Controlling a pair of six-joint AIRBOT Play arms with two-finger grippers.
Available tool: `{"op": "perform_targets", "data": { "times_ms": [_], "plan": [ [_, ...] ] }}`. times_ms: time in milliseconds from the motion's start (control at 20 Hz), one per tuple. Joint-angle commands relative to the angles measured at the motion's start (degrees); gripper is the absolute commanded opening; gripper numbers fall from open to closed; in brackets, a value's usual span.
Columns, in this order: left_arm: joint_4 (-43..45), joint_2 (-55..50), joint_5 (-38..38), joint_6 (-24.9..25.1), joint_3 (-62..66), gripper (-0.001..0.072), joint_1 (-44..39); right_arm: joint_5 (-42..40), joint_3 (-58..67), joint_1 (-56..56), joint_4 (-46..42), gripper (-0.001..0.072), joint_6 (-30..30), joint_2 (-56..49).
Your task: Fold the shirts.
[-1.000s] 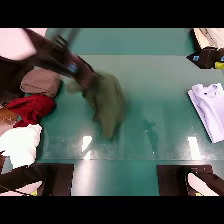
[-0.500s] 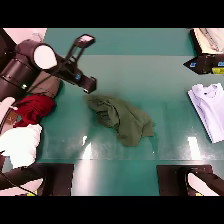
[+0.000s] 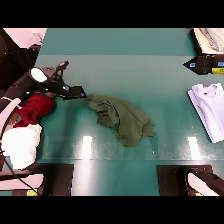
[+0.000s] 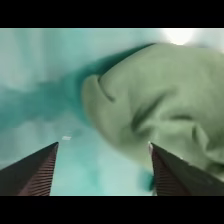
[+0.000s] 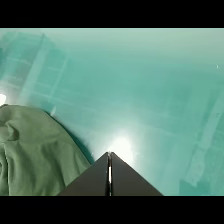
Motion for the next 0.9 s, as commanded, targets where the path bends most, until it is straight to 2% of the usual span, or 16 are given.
{"op": "perform_targets", "data": {
  "times_ms": [0,100,150,200,250,300,400,550,600,650,700,850],
  "plan": [
    [-14.86,-5.44,3.43,7.58,-2.03,0.0641,1.18,0.17,-0.02,0.04,0.07,0.0019,0.02,0.00],
    [-17.53,-6.32,4.44,8.76,-1.95,0.0638,1.16,0.72,-0.04,0.04,0.04,0.0019,0.04,0.00],
    [-17.53,-6.36,4.79,9.14,-1.55,0.0463,1.18,0.72,-0.28,0.04,0.09,0.0019,0.02,0.00],
    [-17.55,-6.34,4.90,10.10,-1.22,0.0222,1.18,1.03,-0.70,0.04,0.07,0.0019,0.04,0.00],
    [-17.59,-6.34,4.90,11.28,-1.01,0.0109,1.18,1.66,-1.57,0.04,0.09,0.0019,0.07,0.02],
    [-17.57,-6.34,4.85,11.41,-0.90,0.0030,1.18,2.78,-2.75,0.04,0.07,0.0019,0.24,0.07],
    [-16.92,-6.32,3.08,11.37,0.20,0.0027,1.18,5.88,-7.04,0.04,0.07,0.0019,0.66,0.07],
    [-12.50,-6.27,-5.11,11.37,6.03,0.0027,1.18,9.14,-17.86,0.04,0.13,0.0036,0.76,0.17],
    [-11.58,-6.27,-7.78,11.37,8.15,0.0027,1.18,9.55,-21.90,0.04,0.50,0.0251,0.90,0.15],
    [-11.10,-6.27,-9.68,11.37,9.81,0.0026,1.18,9.42,-26.51,0.04,2.05,0.0544,1.09,0.11],
    [-10.95,-6.27,-10.88,11.34,11.10,0.0026,1.18,8.79,-30.73,0.04,4.48,0.0595,1.07,0.11],
    [-11.08,-6.27,-10.95,10.14,12.81,0.0027,1.18,3.45,-41.55,2.43,11.54,0.0550,-1.53,0.11]
  ]
}}
